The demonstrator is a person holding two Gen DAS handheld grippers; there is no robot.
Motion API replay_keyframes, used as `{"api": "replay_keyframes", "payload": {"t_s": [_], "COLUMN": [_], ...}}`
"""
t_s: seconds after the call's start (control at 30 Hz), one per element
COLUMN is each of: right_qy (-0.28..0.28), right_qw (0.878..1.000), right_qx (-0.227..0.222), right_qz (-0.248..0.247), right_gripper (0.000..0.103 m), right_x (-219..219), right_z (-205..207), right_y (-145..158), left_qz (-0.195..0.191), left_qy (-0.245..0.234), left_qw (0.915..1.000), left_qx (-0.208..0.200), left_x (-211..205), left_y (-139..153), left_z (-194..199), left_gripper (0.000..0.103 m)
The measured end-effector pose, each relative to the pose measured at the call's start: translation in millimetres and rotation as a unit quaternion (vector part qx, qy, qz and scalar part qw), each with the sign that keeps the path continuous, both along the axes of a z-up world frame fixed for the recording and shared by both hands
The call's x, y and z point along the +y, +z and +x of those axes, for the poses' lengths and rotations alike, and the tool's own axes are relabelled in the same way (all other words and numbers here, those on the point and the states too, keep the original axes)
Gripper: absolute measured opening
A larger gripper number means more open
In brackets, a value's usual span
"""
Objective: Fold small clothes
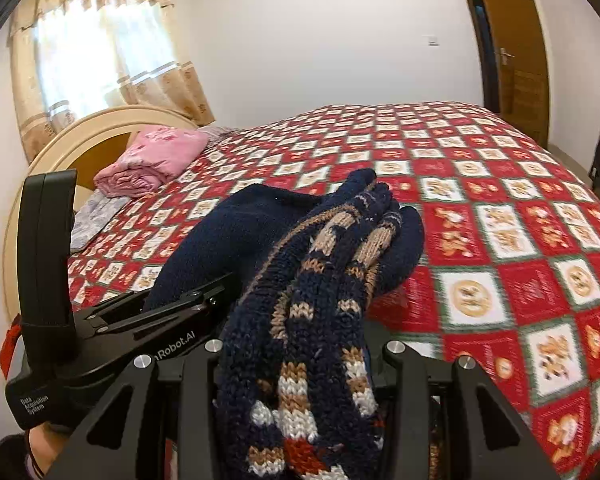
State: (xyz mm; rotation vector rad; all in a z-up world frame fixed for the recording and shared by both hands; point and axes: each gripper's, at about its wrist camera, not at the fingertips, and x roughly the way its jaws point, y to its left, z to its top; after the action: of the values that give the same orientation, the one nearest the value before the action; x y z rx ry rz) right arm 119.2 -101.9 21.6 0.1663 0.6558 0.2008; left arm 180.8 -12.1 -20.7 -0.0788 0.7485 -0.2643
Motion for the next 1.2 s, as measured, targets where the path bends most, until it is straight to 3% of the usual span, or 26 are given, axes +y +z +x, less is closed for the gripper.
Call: {"api": "replay_keyframes", "payload": {"t_s": [0.4,0.53,0.7,0.77,1.0,1.1,1.2], "right_qy": [0.046,0.045,0.028,0.023,0.016,0.009,0.007], "right_qw": [0.998,0.997,0.997,0.998,0.995,0.989,0.981], "right_qx": [-0.021,-0.022,0.036,0.040,0.077,0.105,0.126], "right_qz": [0.028,0.051,0.061,0.048,0.060,0.106,0.147], "right_gripper": [0.041,0.041,0.041,0.041,0.043,0.046,0.047], "right_x": [69,81,81,77,61,46,36], "right_z": [54,80,111,112,122,126,130], "right_y": [-7,-32,-79,-89,-108,-122,-130], "left_qz": [0.026,0.033,0.076,0.084,0.072,0.066,0.050], "left_qy": [0.053,0.079,0.076,0.083,0.081,0.085,0.089], "left_qw": [0.9982,0.9963,0.9940,0.9923,0.9933,0.9928,0.9926], "left_qx": [-0.015,-0.007,0.023,0.037,0.040,0.052,0.067], "left_x": [65,82,82,84,90,95,101], "left_y": [0,-13,-49,-62,-68,-73,-76], "left_z": [38,62,88,91,85,88,90], "left_gripper": [0.040,0.040,0.040,0.040,0.051,0.063,0.069]}}
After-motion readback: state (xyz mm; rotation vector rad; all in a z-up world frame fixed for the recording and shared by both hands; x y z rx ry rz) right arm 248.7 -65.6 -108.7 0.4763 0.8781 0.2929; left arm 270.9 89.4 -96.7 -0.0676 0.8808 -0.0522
